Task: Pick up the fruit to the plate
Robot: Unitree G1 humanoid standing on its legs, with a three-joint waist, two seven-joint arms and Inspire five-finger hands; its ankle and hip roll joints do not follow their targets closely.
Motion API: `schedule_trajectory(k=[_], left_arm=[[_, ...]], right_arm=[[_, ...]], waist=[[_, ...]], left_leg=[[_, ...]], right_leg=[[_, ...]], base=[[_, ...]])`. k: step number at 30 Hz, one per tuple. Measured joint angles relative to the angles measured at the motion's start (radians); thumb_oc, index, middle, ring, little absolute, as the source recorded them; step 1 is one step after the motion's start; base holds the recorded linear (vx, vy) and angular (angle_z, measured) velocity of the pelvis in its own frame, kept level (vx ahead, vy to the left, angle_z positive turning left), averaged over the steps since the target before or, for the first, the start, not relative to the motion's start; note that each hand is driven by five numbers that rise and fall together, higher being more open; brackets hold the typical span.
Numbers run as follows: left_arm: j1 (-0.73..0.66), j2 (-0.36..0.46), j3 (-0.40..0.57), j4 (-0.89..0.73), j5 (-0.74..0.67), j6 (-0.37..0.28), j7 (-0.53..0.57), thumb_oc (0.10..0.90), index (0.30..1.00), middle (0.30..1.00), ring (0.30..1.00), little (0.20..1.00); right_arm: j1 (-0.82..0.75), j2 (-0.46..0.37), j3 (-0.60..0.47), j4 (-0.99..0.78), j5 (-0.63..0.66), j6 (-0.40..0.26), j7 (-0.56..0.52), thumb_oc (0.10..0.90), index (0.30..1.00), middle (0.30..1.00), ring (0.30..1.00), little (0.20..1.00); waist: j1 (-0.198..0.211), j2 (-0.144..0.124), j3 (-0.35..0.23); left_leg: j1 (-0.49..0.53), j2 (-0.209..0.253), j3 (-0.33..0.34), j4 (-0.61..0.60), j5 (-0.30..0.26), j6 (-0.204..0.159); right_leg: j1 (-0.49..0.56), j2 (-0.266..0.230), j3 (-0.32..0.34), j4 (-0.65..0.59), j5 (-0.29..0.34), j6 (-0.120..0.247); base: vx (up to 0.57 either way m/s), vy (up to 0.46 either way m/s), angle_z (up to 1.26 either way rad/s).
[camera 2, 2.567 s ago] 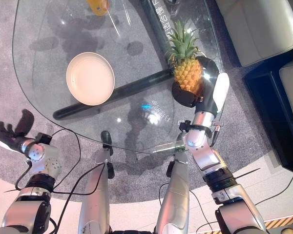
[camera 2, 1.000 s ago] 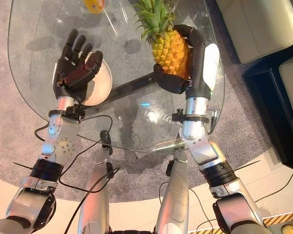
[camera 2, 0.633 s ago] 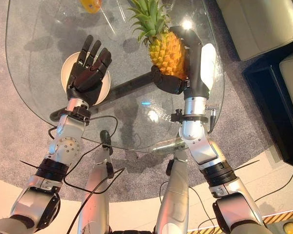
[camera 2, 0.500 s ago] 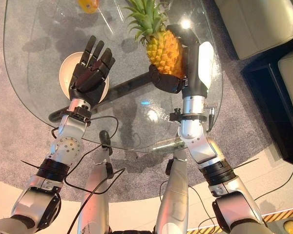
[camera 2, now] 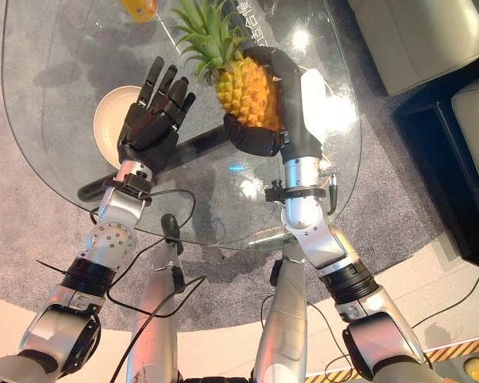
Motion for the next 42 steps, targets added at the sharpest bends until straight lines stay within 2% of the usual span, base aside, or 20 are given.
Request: schedule_trajectory(k=[31, 42], left_arm=[[0.002, -0.012, 0.000, -0.005, -0.004, 0.004, 0.001, 0.800, 0.900, 0.900, 0.900, 0.900], [0.002, -0.012, -0.002, -0.008, -0.004, 0.003, 0.000, 0.800, 0.900, 0.900, 0.900, 0.900]], right_arm=[[-0.006, 0.001, 0.027, -0.048, 0.010, 0.013, 0.053, 0.100, 0.300, 0.300, 0.300, 0.200], [-0.009, 0.000, 0.031, -0.048, 0.029, 0.024, 0.067, 0.100, 0.300, 0.300, 0.300, 0.200]], waist=[[0.005, 0.000, 0.000], [0.020, 0.000, 0.000]], left_leg=[[0.001, -0.001, 0.005, -0.006, 0.000, 0.000], [0.001, -0.001, 0.005, -0.005, 0.000, 0.000]], right_leg=[[-0.008, -0.001, 0.003, 0.002, 0.000, 0.000], [-0.008, -0.001, 0.003, 0.003, 0.000, 0.000]], base=[[0.00, 0.000, 0.00], [0.00, 0.000, 0.00]])
